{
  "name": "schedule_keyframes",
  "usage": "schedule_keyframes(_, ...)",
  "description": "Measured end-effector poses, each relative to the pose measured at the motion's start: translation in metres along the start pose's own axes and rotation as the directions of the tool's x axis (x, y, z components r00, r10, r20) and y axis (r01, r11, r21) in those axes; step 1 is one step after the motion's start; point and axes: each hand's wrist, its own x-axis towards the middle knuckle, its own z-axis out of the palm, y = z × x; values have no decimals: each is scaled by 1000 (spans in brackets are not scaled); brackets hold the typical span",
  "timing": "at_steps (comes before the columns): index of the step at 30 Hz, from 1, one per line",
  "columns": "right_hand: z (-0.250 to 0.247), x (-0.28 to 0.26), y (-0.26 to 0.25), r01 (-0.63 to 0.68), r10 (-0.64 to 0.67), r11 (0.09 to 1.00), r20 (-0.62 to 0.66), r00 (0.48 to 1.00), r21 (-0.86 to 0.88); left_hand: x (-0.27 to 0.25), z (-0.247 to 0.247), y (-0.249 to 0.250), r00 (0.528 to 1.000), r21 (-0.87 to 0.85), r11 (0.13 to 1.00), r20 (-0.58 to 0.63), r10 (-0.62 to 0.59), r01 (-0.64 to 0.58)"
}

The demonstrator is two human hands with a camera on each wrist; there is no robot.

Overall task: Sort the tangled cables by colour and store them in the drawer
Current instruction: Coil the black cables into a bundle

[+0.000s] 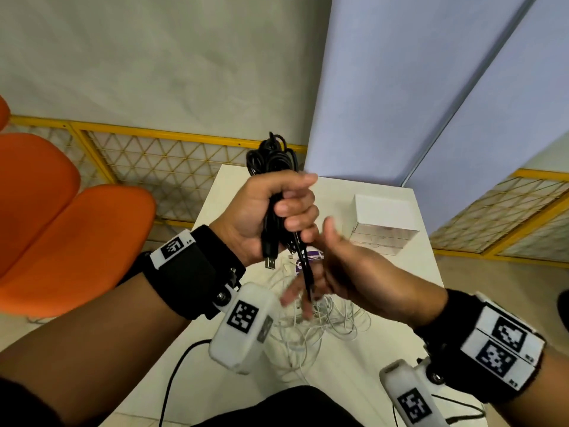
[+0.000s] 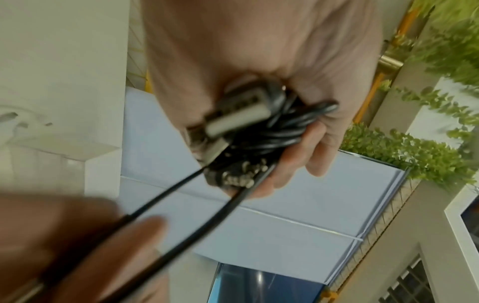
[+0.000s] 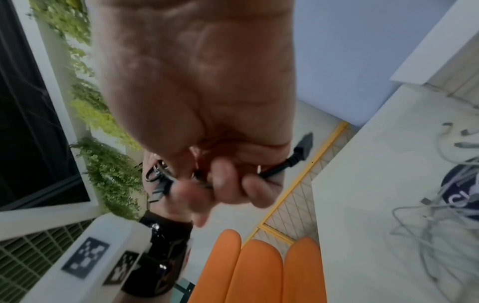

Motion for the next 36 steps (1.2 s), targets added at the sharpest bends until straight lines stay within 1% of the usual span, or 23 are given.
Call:
schedule_keyframes(1, -1, -3, 2, -33, 33, 996, -3, 999, -77, 0, -3, 3, 1000, -17, 1000, -12, 9, -9)
schedule_keyframes(2, -2, -5, 3, -41, 38, 990, -25, 999, -135, 0, -6, 6, 1000, -24, 1000, -20, 14, -15)
schedule_keyframes(6, -10, -14, 1, 6, -41, 964, -128, 991, -267, -2, -10, 15, 999, -15, 1000, -52, 11, -12)
schedule_keyframes(8, -15, -18, -1, -17, -61, 929, -199, 978, -371, -3, -11, 17, 995, -9, 1000, -99, 5, -6)
schedule_keyframes(10, -19, -24, -1, -27, -94, 901, -256, 962, -432, -5, -13, 18, 989, -8, 1000, -148, -14, 13)
schedule_keyframes(12, -22, -29, -3, -12, -160, 853, -284, 945, -522, -6, -18, 17, 982, -29, 999, -181, -50, 46)
schedule_keyframes(13, -25, -30, -5, -4, -199, 813, -284, 938, -582, -7, -20, 16, 980, -43, 997, -188, -71, 64)
schedule_keyframes(15, -29, -33, -10, -12, -239, 729, -272, 932, -684, -9, -24, 13, 982, -69, 992, -150, -113, 104)
schedule_keyframes(17, -34, -34, -15, -33, -232, 682, -258, 938, -730, -9, -25, 10, 988, -90, 987, -72, -137, 131)
schedule_keyframes(19, -37, -34, -18, -38, -213, 644, -227, 950, -764, -7, -24, 8, 991, -120, 983, -3, -137, 136)
schedule_keyframes(21, -38, -32, -21, -41, -191, 618, -200, 961, -785, -5, -22, 6, 990, -157, 978, 49, -132, 138)
schedule_keyframes(25, -35, -31, -28, -50, -128, 593, -155, 979, -804, -4, -19, 3, 983, -203, 966, 123, -137, 160)
schedule_keyframes(28, -32, -31, -28, -60, -87, 566, -131, 988, -822, -4, -15, 0, 980, -216, 963, 152, -128, 160)
schedule_keyframes(31, -30, -28, -25, -71, -58, 549, -123, 991, -833, -4, -13, -3, 978, -278, 948, 181, -107, 155)
schedule_keyframes(33, -32, -27, -26, -82, -50, 536, -128, 990, -840, -3, -13, -5, 975, -294, 941, 190, -117, 170)
schedule_keyframes(34, -33, -27, -27, -86, -51, 527, -133, 990, -846, -3, -13, -5, 975, -272, 946, 180, -132, 179)
schedule_keyframes(36, -39, -29, -29, -97, -57, 507, -146, 988, -856, -2, -14, -4, 975, -167, 965, 127, -183, 203)
